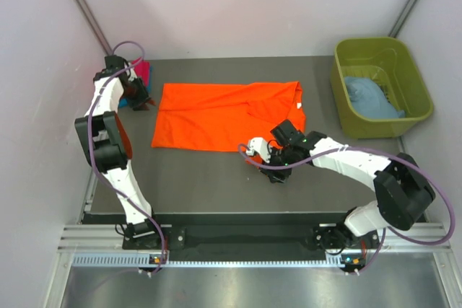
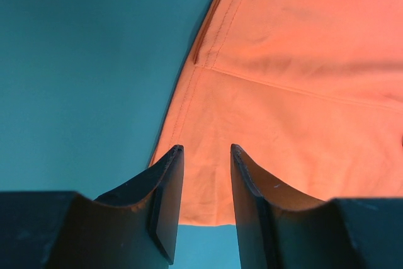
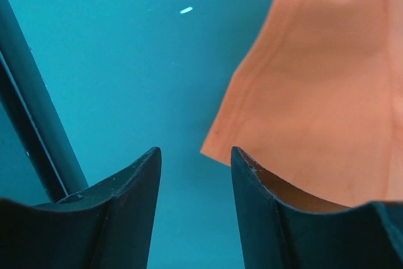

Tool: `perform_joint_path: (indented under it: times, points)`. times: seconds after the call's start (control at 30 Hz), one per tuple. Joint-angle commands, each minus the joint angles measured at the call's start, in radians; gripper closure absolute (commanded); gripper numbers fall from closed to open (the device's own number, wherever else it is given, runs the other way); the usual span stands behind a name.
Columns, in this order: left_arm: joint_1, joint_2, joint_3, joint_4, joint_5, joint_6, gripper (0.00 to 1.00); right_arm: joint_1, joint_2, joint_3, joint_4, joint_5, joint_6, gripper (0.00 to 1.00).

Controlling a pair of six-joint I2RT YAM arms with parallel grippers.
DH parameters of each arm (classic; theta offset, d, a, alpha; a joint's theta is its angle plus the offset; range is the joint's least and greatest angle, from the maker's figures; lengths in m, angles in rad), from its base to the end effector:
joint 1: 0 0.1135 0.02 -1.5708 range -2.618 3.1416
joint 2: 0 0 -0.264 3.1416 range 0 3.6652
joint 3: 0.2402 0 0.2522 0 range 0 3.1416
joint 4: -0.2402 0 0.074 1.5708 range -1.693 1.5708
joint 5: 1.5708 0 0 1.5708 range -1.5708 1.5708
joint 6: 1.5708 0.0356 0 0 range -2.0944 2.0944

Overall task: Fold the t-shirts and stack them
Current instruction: Fold the tshirt

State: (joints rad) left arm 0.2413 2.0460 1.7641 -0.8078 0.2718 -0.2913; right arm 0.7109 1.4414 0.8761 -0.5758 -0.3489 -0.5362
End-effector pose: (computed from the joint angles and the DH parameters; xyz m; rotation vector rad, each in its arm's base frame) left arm 0.4323 0.0966 0.2417 -0.6101 2.5738 -0.3776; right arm 0.1964 0.1852 0.1971 -1.6595 2.1295 0.5250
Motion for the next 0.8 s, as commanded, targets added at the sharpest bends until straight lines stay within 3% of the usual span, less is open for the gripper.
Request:
perform_joint_path:
  times: [0.0,0.57,0.77]
  points:
    - [0.004,-0.072,-0.002,0.013,0.003,-0.012,0.59,0.036,0.014,-0.008,0.020,0.022,-0.036,0.52]
    - [0.004,-0.110,-0.031,0.021,-0.036,-0.005,0.59,0.058,0.099,-0.065,0.139,0.136,-0.071,0.56]
    - [0.006,-0.130,-0.052,-0.020,-0.095,0.011,0.59,0.064,0.105,-0.068,0.148,0.154,-0.082,0.83]
